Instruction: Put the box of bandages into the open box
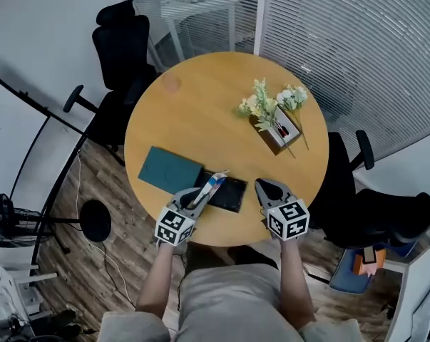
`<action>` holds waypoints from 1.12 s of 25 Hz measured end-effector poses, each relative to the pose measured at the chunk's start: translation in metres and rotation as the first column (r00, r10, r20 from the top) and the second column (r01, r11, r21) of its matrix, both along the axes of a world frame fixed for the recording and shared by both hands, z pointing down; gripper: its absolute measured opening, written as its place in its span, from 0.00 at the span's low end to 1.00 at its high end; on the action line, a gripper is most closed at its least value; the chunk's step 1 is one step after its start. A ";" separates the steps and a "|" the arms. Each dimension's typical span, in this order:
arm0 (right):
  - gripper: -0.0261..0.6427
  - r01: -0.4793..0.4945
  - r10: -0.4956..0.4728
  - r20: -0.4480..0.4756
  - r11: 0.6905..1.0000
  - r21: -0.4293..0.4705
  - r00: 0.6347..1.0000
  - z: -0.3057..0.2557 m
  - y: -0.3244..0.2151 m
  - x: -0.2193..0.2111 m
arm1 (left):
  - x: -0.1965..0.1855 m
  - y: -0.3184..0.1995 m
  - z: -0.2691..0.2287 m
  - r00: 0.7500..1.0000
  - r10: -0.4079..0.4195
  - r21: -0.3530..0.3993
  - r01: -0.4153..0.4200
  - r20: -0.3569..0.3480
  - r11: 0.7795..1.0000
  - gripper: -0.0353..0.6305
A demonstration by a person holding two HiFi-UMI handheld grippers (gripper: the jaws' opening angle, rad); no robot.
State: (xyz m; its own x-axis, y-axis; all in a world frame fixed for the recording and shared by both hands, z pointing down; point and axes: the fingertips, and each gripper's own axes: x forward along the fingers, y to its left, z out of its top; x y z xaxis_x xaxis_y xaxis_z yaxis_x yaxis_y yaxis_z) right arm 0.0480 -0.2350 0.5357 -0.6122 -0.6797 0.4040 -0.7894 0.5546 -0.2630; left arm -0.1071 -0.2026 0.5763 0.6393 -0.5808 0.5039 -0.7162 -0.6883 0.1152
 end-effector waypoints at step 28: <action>0.04 -0.527 0.526 -0.051 0.834 -0.165 0.849 0.075 0.029 -0.009 | 0.037 -0.026 0.085 0.453 0.891 -0.337 -0.833 0.040 0.439 0.18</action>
